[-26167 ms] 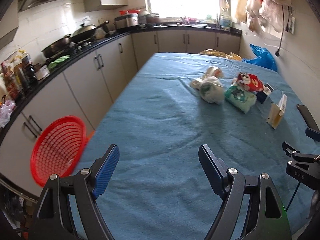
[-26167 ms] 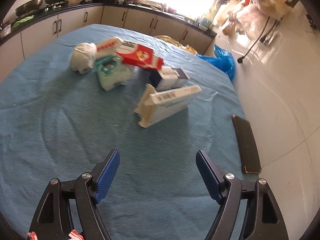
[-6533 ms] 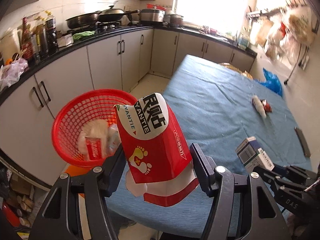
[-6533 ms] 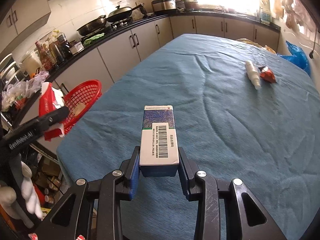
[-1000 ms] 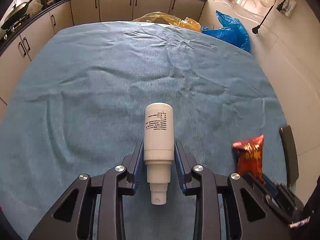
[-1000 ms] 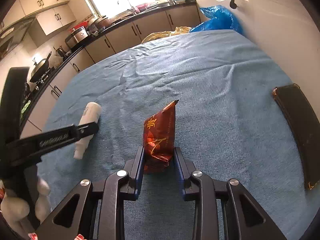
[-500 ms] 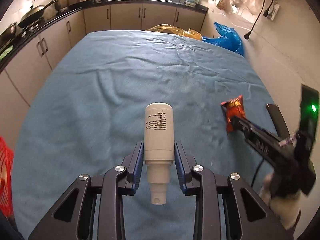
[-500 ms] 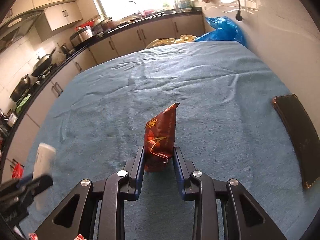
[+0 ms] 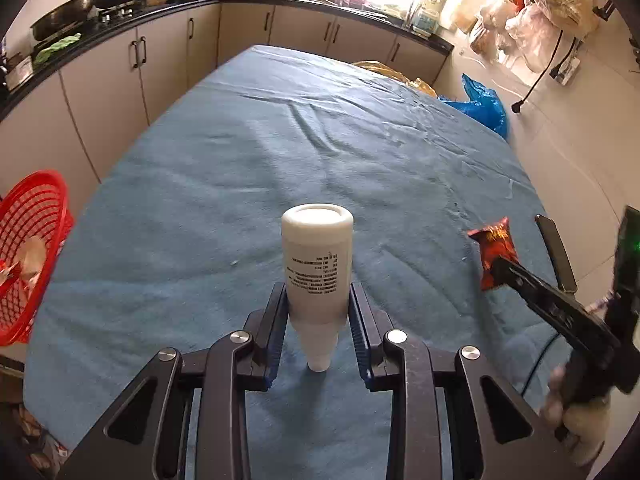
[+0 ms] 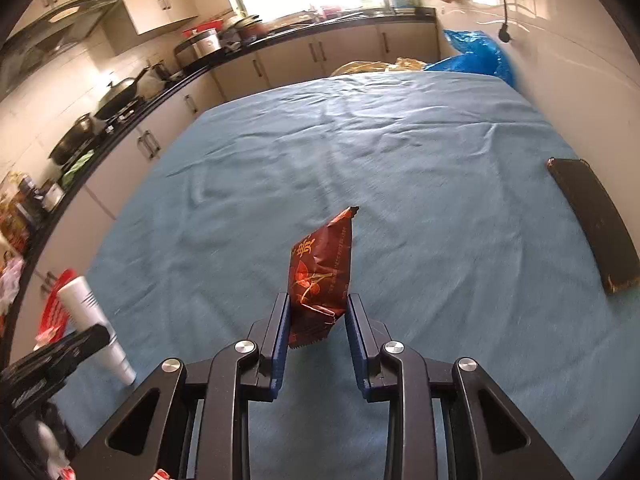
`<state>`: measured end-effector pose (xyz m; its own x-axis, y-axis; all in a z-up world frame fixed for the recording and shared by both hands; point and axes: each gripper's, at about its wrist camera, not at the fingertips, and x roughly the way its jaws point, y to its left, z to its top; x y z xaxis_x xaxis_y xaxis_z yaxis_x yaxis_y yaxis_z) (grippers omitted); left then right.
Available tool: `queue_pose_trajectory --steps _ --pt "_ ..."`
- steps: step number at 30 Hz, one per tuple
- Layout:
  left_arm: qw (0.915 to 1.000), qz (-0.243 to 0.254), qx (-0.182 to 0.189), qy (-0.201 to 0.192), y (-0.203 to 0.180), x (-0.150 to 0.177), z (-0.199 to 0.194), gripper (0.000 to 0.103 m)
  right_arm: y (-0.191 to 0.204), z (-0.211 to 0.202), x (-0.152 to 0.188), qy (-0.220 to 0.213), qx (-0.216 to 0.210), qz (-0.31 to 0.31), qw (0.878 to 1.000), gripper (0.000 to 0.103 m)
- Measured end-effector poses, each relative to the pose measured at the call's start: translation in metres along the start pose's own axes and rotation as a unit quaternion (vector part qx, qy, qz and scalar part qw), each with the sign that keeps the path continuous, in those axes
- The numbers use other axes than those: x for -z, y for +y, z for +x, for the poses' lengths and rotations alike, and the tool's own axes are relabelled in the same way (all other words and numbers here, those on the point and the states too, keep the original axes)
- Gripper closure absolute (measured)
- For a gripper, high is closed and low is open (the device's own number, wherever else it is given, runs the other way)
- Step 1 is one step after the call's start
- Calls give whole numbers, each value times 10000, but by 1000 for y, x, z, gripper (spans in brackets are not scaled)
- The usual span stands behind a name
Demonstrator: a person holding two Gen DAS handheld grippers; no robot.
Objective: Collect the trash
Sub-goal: 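Grasp the red snack bag with the right tool while the left tool grasps the white spray bottle, then adjust the left tool's grip on the spray bottle, holding it upright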
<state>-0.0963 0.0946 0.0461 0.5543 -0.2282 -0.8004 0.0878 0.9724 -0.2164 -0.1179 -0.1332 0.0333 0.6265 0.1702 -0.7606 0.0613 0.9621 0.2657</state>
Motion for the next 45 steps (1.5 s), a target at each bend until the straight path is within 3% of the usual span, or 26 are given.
queue_pose_trajectory --steps 10,16,20,30,34,36,45 --pt "9998 -77 155 -50 15 12 -8 73 31 -7 44 229 -22 -146 9996 73" --pt "9983 -317 444 221 25 3 20 73 32 -4 47 195 -23 -56 9998 71" --pt "9979 -379 436 291 25 -5 36 74 34 -2 48 175 26 -67 9998 68" --pt "9990 -325 304 83 20 -5 39 72 39 3 50 44 92 -91 9999 62" --pt "9994 -246 236 47 18 -2 37 73 36 1 51 22 76 -81 9999 66" --pt "9994 -230 263 57 18 1 32 73 36 -3 52 -45 59 -82 9999 74" --pt "9995 -58 279 -113 16 12 -5 73 54 -17 58 -181 103 -414 9989 75"
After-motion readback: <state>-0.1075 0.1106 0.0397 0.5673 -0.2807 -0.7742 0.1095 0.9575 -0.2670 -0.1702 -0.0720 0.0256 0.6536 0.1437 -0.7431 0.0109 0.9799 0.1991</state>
